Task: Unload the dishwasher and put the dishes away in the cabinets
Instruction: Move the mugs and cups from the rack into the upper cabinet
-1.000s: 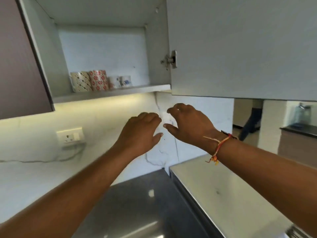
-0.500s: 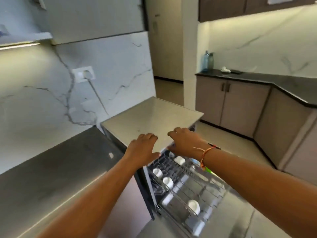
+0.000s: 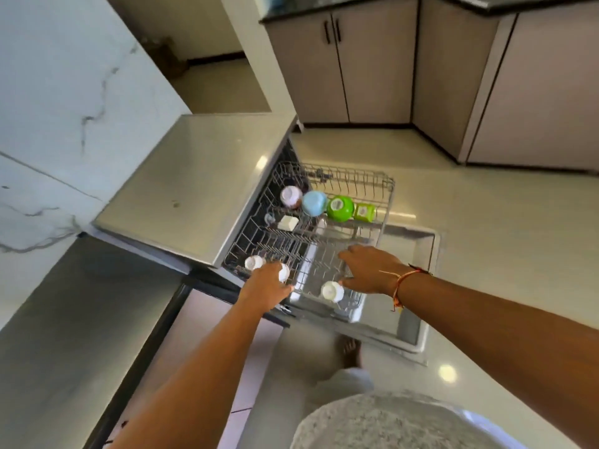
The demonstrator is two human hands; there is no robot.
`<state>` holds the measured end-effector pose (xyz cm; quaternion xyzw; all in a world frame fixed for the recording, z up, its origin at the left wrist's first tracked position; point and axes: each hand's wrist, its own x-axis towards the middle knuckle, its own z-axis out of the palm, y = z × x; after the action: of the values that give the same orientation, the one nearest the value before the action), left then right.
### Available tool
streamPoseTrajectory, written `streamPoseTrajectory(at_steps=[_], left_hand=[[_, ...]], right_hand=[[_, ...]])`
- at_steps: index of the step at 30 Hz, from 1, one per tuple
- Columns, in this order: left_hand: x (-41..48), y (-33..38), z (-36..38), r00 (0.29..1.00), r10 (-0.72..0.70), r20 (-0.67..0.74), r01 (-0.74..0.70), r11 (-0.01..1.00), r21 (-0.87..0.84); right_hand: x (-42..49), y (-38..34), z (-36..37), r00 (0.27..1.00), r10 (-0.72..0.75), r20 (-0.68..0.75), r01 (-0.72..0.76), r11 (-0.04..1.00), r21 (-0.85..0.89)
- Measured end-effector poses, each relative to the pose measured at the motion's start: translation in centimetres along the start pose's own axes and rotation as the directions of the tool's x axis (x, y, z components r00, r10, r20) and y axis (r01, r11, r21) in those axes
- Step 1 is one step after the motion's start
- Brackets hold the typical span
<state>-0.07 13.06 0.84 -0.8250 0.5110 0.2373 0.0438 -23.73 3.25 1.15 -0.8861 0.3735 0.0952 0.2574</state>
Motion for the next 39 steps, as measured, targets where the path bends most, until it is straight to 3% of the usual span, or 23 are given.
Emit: streamPoseTrajectory(at_steps=[4, 9, 17, 20, 28, 34, 39], left_hand=[[5.2, -1.8, 2.8, 0.997, -0.032, 0.063, 0.03, 0.999, 0.032], [11.8, -3.1, 4.8, 0.996, -0.052, 0.069, 0.048, 0.997, 0.059], [22.3, -8.0, 10.6, 0.959, -0.131, 0.252, 0.064, 0.964, 0.259], [23.9, -9.1, 11.9, 0.952, -0.172, 0.253, 0.086, 0.945, 0.317], [26.2, -10.4, 13.4, 0.946, -0.219, 0.238, 0.157, 0.955, 0.253], [27.1, -10.3, 13.0, 0.94, -0.257, 0.223, 0.215, 0.957, 0.197], [26.0, -8.8, 11.1, 0.955, -0.254, 0.153, 0.242, 0.966, 0.093]], right_hand=[[3.5, 1.2, 4.3, 0.996, 0.054, 0.078, -0.059, 0.996, 0.064], [8.0, 2.2, 7.5, 0.996, 0.058, 0.067, -0.063, 0.996, 0.069], [17.7, 3.4, 14.2, 0.963, -0.098, 0.251, 0.131, 0.984, -0.119], [19.0, 3.3, 16.0, 0.937, -0.155, 0.314, 0.21, 0.966, -0.152], [20.6, 3.4, 18.4, 0.898, -0.173, 0.405, 0.265, 0.946, -0.184], [20.8, 3.8, 18.1, 0.92, -0.161, 0.356, 0.236, 0.955, -0.179], [19.7, 4.3, 16.8, 0.971, -0.152, 0.184, 0.187, 0.964, -0.189]])
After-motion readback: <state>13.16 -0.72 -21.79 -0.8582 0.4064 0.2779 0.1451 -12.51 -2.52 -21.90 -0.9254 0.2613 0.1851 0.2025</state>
